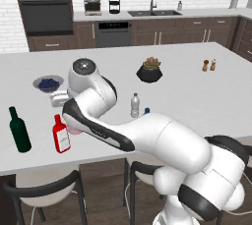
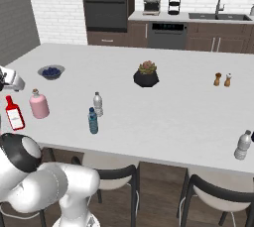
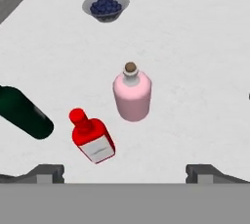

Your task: Move the plastic bottles in the middle to the plastics group, and the glass bottles in the middle to the glass group.

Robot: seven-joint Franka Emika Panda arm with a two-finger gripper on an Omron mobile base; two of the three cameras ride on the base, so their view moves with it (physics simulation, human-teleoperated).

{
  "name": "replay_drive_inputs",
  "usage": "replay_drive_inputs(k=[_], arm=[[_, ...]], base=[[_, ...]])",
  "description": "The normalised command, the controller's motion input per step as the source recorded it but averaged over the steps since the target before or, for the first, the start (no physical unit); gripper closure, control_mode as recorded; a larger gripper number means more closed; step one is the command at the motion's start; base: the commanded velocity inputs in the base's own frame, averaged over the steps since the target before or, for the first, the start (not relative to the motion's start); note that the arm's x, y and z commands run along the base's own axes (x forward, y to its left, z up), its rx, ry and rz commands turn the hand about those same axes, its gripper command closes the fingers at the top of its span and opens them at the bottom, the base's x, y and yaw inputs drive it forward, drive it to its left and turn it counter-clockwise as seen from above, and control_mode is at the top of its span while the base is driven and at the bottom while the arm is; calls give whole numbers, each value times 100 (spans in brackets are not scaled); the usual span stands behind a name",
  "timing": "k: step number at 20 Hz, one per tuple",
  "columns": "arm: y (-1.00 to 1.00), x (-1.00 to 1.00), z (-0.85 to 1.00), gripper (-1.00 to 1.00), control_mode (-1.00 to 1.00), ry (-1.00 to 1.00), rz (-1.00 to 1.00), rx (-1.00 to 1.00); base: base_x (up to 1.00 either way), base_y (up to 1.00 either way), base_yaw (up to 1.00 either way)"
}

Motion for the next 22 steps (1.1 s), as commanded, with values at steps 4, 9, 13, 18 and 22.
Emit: replay_drive_inputs(k=[4,9,13,18,22], arm=[[-91,-33,19,-100,-100,2,-6,1],[-90,-6,5,-100,-100,10,-3,0],[-98,0,0,-100,-100,9,0,0],[-92,0,-8,-100,-100,3,-2,1],[-38,6,-28,-100,-100,4,-1,0]], base=[[0,0,0],[0,0,0],[0,0,0],[0,0,0],[0,0,0]])
